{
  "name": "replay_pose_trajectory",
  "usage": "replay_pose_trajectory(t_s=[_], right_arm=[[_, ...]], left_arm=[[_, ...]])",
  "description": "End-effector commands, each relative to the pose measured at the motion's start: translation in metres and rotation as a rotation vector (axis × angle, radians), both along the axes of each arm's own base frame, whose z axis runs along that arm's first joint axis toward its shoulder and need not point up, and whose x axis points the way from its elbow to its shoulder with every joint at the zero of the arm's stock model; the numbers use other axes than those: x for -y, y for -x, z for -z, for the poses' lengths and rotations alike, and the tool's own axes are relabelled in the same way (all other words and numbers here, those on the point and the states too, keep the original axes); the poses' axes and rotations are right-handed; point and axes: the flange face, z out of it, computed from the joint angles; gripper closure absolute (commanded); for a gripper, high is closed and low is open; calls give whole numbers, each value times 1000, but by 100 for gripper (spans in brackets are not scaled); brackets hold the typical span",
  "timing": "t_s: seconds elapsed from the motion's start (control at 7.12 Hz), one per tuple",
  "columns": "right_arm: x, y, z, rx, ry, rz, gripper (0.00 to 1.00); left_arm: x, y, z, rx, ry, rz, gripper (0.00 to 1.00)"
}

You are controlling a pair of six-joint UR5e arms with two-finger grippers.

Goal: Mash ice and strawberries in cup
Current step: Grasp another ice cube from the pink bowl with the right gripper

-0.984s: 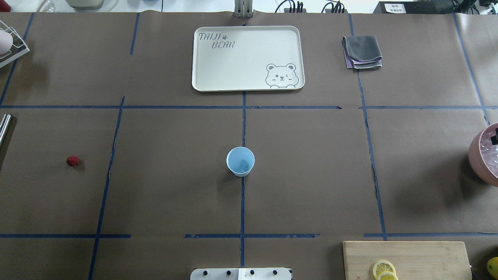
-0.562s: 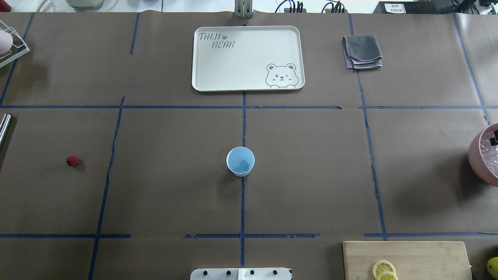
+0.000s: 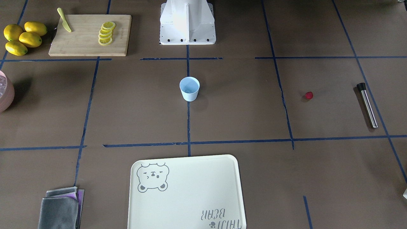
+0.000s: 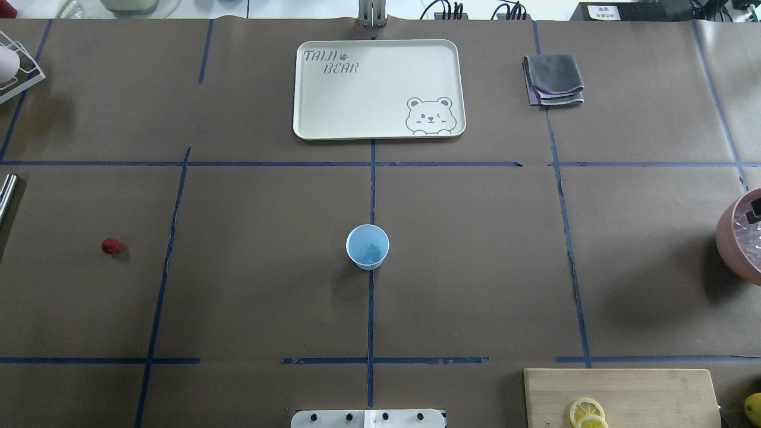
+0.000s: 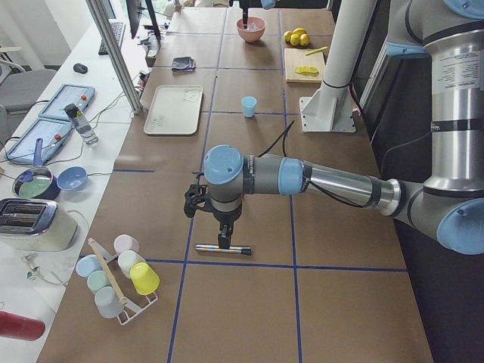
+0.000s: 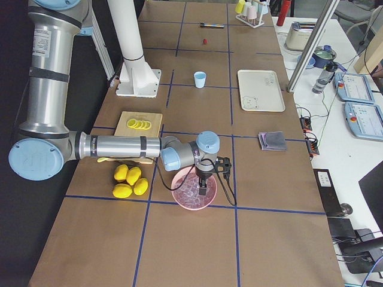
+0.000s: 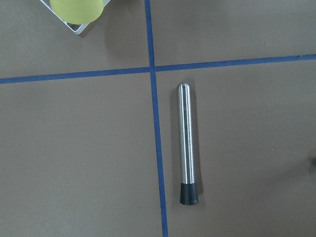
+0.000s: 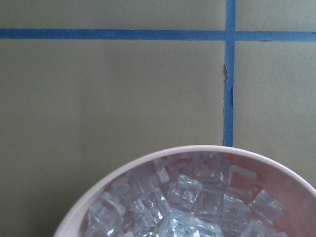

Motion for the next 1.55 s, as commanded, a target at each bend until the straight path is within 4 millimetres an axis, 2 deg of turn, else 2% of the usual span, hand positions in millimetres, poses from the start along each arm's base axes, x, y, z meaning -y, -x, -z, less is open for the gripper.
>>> replay_pose_trajectory(t_s=[0.0, 0.14, 0.28, 0.42, 0.7, 0.84, 0.98, 1.12, 1.41], right_arm=[[-1, 0, -8, -5, 12, 2, 2], [0, 1, -8, -5, 17, -2, 10], [2, 1, -5, -3, 13, -4, 26], [2, 1, -5, -2, 15, -5, 45], [2, 2, -3, -1, 10, -3, 92], [2, 2, -2, 1, 11, -5, 100], [3, 2, 2, 5, 4, -6, 100], [5, 2, 18, 18, -25, -5, 100], [8, 0, 99, 64, -96, -66, 100]], left_arm=[[0, 1, 1, 0, -3, 1, 0], [0, 0, 1, 0, -3, 0, 0], [0, 1, 1, 0, -1, 1, 0], [0, 1, 1, 0, -3, 1, 0], [0, 1, 3, 0, -7, 1, 0], [-1, 1, 7, 0, -11, 2, 0], [-2, 1, 9, 0, -12, 2, 0], [-2, 1, 10, 0, -14, 2, 0], [-3, 0, 12, -1, -15, 2, 0]])
